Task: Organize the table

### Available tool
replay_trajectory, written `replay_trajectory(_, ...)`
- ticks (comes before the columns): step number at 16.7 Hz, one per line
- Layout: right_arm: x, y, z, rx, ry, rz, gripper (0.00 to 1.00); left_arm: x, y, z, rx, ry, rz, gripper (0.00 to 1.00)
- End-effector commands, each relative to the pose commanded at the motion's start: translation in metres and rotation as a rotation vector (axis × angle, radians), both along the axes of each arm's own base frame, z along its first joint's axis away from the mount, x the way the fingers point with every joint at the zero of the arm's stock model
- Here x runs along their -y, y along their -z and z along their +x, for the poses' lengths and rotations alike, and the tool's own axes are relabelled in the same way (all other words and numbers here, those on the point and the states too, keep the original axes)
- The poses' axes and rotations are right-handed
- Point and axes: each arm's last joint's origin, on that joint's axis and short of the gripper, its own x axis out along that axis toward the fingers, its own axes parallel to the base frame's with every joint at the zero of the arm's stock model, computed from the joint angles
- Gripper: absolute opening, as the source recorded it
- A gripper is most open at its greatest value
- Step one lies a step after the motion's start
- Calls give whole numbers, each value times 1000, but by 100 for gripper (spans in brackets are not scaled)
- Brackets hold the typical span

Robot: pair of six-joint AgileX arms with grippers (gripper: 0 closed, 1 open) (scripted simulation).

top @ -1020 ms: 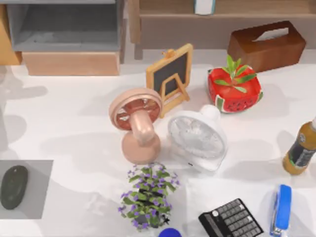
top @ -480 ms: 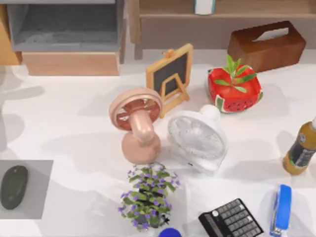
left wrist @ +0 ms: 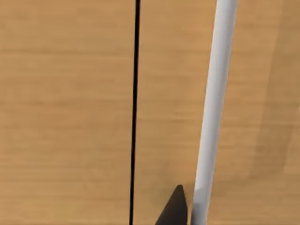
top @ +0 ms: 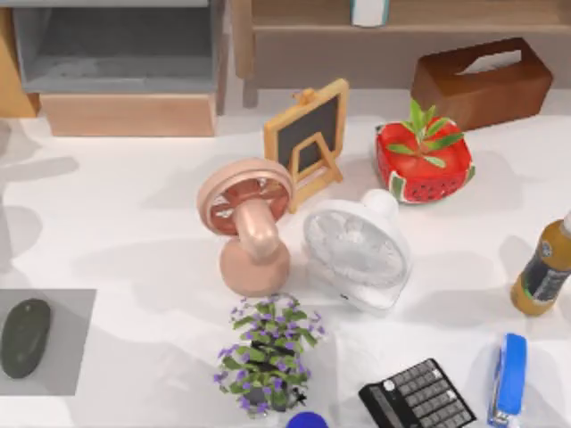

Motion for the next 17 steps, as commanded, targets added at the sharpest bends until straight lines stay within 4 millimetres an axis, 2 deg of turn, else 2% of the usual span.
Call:
replay_trajectory(1, 0, 0, 0, 0, 0, 0, 100, 0, 14, -5, -44, -4, -22, 100)
replay_trajectory(4, 0, 0, 0, 0, 0, 0, 100, 0, 11, -11, -37, -2, -20, 100)
replay_trajectory(11, 0, 0, 0, 0, 0, 0, 100, -1, 13, -44, -41, -4, -22, 100)
replay_trajectory(17, 0, 0, 0, 0, 0, 0, 100, 5, 11, -43, -37, 0, -28, 100)
